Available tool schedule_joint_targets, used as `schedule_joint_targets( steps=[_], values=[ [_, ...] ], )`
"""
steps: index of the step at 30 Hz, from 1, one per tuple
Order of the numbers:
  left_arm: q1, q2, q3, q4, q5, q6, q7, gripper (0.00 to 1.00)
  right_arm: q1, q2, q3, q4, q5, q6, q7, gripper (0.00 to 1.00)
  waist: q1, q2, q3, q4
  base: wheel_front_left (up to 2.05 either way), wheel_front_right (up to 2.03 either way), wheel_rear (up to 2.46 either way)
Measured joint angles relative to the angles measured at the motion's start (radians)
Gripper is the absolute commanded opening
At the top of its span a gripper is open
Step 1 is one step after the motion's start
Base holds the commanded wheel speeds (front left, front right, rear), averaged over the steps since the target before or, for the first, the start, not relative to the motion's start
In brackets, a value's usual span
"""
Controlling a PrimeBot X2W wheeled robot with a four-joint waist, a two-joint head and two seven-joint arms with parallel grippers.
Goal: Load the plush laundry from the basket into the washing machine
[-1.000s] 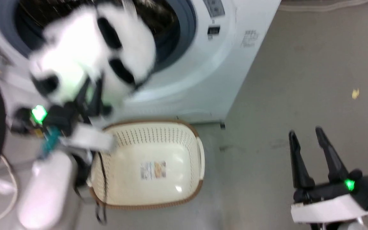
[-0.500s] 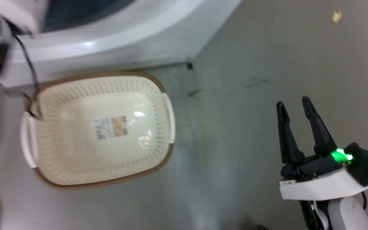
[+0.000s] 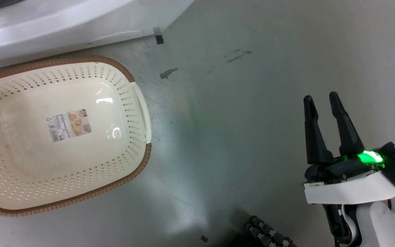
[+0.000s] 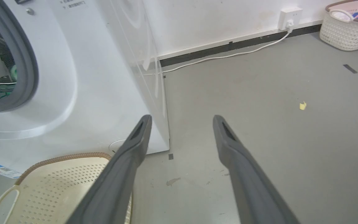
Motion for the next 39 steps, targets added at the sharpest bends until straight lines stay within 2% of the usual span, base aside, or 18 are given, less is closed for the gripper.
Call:
schedule_joint_targets(
  steps=[8,9,15,20,24,28,32,35,36,39],
  values=[
    [-0.031,-0.006,-0.029,0.101,0.002,0.0,-0.084,0.0,0.0,0.0,0.002,0.002,-0.008,0.0,0.0,1.0,-0.0001,0.0,-0.008,0.014,0.0,0.0,0.0],
    [-0.031,-0.009,-0.034,0.117,0.002,0.001,-0.089,1.0,0.001,0.0,-0.003,0.002,-0.014,0.0,0.0,1.0,0.0,0.0,-0.014,0.018,0.0,0.0,0.0],
    [0.012,-0.049,-0.041,0.175,-0.019,0.018,-0.202,1.0,0.002,0.0,-0.05,-0.003,-0.072,0.0,0.0,1.0,-0.0001,0.0,-0.079,0.054,0.0,0.0,0.0],
    [0.169,-0.112,-0.023,0.219,-0.079,0.027,-0.321,1.0,0.028,0.0,-0.082,-0.003,-0.149,0.0,0.0,1.0,-0.0003,0.0,-0.18,0.089,0.0,0.0,0.0],
    [0.327,-0.17,-0.015,0.196,-0.118,0.027,-0.347,1.0,0.071,0.0,-0.116,-0.003,-0.203,0.0,0.0,1.0,-0.0004,0.0,-0.284,0.122,0.0,0.0,0.0],
    [0.497,-0.231,0.006,0.084,-0.164,0.025,-0.351,1.0,0.137,0.0,-0.162,-0.004,-0.244,0.0,0.0,1.0,-0.0005,0.0,-0.394,0.165,0.0,0.0,0.0],
    [0.674,-0.265,0.021,-0.058,-0.185,0.027,-0.351,1.0,0.197,-0.001,-0.181,-0.004,-0.267,0.0,0.0,1.0,-0.0006,0.0,-0.501,0.215,0.0,0.0,0.0],
    [0.769,-0.279,0.038,-0.137,-0.195,0.042,-0.351,1.0,0.224,0.0,-0.185,-0.003,-0.279,0.0,0.0,1.0,-0.0007,0.0,-0.552,0.242,0.0,0.0,0.0],
    [0.856,-0.294,0.05,-0.209,-0.201,0.058,-0.351,1.0,0.249,0.0,-0.189,-0.003,-0.285,0.0,0.0,1.0,-0.0007,0.0,-0.598,0.272,0.0,0.0,0.0],
    [0.981,-0.319,0.064,-0.318,-0.206,0.077,-0.351,1.0,0.273,0.0,-0.194,-0.001,-0.287,0.0,0.0,1.0,-0.0006,0.0,-0.66,0.318,0.0,0.0,0.0]
  ],
)
